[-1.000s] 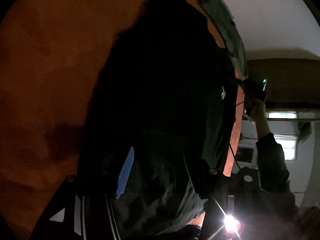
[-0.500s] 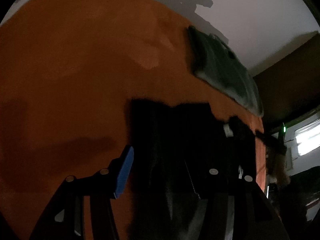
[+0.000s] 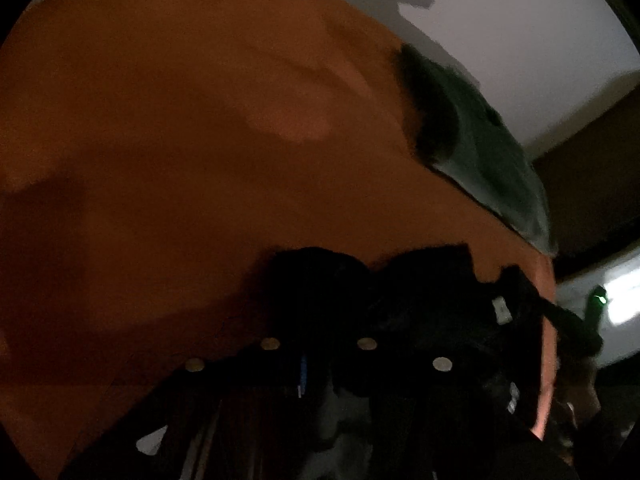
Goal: Fold clothes
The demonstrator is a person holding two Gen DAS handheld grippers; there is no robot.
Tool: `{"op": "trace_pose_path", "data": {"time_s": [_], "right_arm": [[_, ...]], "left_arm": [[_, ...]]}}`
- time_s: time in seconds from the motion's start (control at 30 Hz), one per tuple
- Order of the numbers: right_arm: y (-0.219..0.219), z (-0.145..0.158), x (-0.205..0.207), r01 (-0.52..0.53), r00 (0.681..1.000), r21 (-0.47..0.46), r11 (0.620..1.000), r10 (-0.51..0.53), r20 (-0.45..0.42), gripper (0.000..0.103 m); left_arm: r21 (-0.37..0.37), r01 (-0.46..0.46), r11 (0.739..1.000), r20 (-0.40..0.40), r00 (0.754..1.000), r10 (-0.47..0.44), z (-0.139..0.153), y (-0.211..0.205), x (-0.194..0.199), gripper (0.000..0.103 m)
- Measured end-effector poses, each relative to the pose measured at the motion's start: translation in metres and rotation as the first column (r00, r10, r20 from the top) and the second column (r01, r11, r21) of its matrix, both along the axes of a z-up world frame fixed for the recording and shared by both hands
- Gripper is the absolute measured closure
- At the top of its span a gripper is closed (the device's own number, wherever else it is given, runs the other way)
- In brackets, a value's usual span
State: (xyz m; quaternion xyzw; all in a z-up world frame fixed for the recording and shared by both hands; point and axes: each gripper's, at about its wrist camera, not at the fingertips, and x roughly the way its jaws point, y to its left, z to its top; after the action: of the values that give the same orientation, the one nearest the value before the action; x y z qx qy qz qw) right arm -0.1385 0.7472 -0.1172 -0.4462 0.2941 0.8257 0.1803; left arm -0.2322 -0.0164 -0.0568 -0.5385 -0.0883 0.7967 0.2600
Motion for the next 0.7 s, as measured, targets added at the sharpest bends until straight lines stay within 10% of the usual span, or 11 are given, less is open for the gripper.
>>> {"op": "trace_pose_path", "data": {"time_s": [0.13, 0.33, 0.7], "right_arm": [[0.005, -0.005, -0.006, 0.023, 1.000, 0.012, 1.000, -0.023, 0.004, 0.061], [0.005, -0.007, -0.005, 0.026, 1.000, -0.009, 1.000, -0.026, 0.001, 0.061], [-0.056, 0.045, -0.002, -0.052, 0.989, -0.002, 0.999, 0.051, -0.140, 0.061]], "left_arm": [[-0.019, -0.146, 0.989, 0.024, 0.989, 0.146, -0.007, -0.019, -0.002, 0.096], [0.000, -0.123, 0.992, 0.112, 0.986, 0.122, -0.005, -0.019, -0.011, 0.080], [-0.014, -0.163, 0.987, -0.039, 0.986, 0.162, 0.030, -0.062, -0.008, 0.055]]}}
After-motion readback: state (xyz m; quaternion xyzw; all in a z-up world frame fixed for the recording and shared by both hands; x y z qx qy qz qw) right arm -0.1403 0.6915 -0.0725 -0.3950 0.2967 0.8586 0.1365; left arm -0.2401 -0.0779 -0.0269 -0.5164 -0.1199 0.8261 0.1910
